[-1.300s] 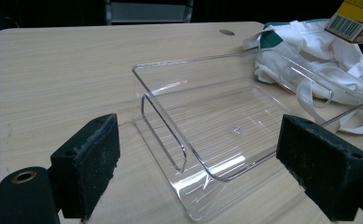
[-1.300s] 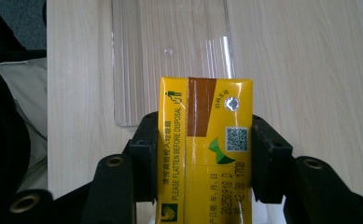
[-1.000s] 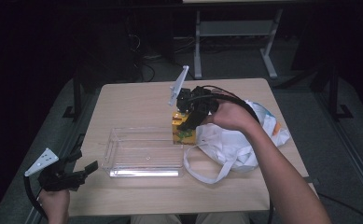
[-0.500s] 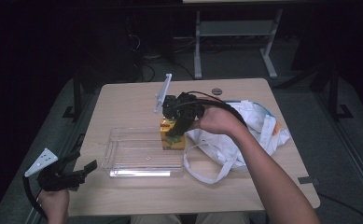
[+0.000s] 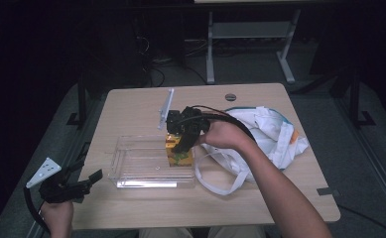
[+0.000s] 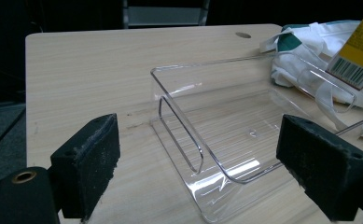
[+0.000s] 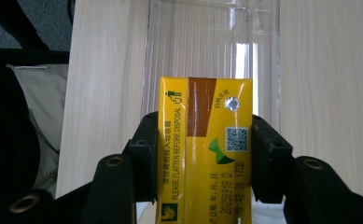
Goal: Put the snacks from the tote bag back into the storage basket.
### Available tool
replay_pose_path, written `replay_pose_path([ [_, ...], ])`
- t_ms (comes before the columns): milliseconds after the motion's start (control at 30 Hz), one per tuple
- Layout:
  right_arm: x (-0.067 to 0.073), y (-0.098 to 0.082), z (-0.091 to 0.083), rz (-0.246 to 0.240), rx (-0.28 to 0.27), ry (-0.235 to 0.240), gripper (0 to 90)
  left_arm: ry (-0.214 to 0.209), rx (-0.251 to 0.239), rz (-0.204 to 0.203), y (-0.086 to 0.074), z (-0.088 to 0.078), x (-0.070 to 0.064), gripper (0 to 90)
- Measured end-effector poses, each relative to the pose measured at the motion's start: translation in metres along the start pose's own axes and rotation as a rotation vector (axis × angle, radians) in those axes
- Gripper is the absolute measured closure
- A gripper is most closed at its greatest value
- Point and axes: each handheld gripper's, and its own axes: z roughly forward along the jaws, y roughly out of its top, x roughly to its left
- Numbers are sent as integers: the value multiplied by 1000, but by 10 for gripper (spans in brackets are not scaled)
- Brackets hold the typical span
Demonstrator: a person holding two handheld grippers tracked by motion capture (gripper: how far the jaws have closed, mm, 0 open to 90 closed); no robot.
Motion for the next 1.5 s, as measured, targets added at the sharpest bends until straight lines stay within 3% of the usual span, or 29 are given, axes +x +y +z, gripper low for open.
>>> replay_pose_path([
  [1500, 11, -12, 42, 38, 37, 46, 519, 14, 4, 4, 0, -1, 0, 130],
])
